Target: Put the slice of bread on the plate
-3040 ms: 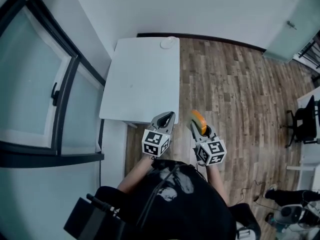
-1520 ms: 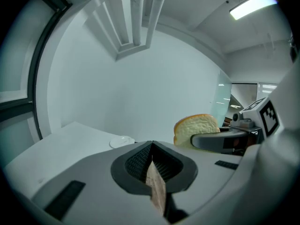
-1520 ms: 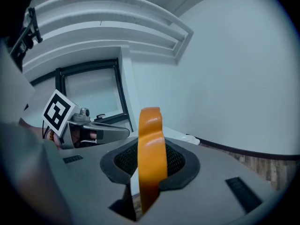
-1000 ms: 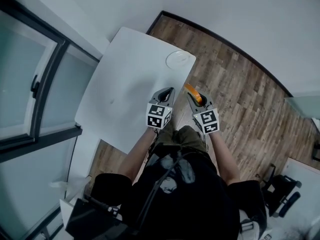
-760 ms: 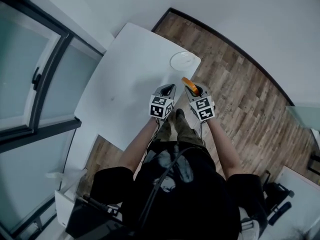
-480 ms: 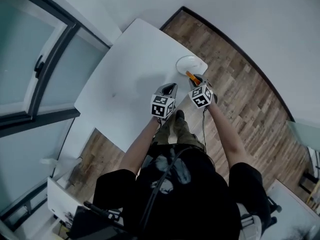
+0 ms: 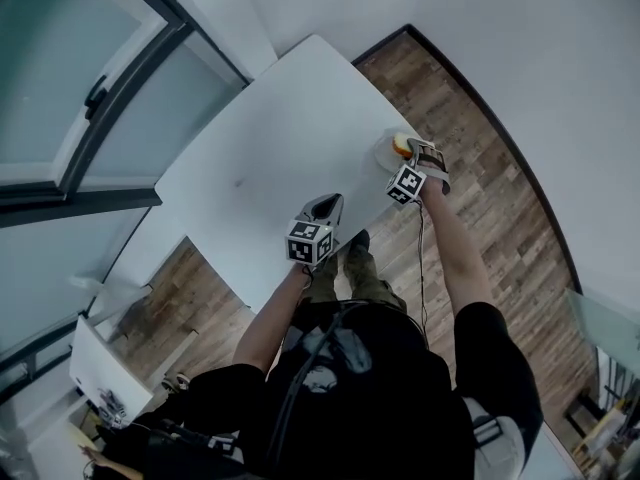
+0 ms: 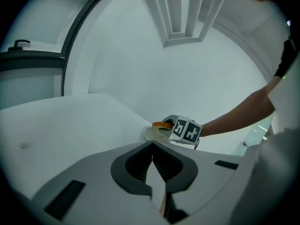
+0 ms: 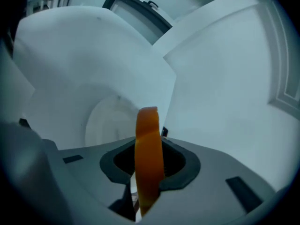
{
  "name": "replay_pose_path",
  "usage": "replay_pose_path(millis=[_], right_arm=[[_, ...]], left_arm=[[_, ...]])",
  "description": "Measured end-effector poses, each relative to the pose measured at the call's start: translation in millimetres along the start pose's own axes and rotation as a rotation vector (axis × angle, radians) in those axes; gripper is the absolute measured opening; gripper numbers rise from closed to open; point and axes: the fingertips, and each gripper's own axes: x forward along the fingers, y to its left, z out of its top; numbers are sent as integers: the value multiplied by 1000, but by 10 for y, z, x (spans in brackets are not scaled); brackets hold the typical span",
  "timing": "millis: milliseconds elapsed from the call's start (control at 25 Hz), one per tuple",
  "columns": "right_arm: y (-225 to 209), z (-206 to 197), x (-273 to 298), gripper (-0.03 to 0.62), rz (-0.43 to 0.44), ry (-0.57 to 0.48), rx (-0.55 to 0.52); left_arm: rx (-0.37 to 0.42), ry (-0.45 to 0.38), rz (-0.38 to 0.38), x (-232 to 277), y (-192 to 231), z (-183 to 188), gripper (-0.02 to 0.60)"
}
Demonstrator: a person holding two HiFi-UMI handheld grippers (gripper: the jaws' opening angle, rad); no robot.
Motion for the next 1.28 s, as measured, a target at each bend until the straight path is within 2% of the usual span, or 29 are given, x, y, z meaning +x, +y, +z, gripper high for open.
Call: replay_pose_path(millis=[160, 280, 480, 600, 720, 840, 1000, 1120, 1280], right_arm=[[203, 182, -30, 117, 175, -40, -16], [389, 206, -68, 214, 309, -57, 18], [525, 263, -133, 328, 490, -112, 186], [467, 351, -274, 330, 551, -173, 269], [306, 431, -520, 327, 494, -240, 336], [45, 446, -901, 135, 358, -332, 542], [-168, 209, -1581, 8, 213, -397, 871], [-126, 32, -2149, 8, 169, -450, 1110], [-159, -137, -2899, 8, 79, -539, 1359]], left_arm=[[-37, -15, 4, -29, 45, -15, 6], [-50, -18, -7, -18, -9, -26, 6], [-32, -1, -41, 25, -138, -29, 6], [-28, 3, -56, 54, -186, -23, 6], [-17, -7, -63, 52, -227, 14, 6], [7, -29, -73, 24, -270, 145, 6], [61, -82, -117, -52, -459, 418, 6], [97, -119, -154, -198, -655, 603, 6], [182, -158, -134, -390, -873, 833, 6]])
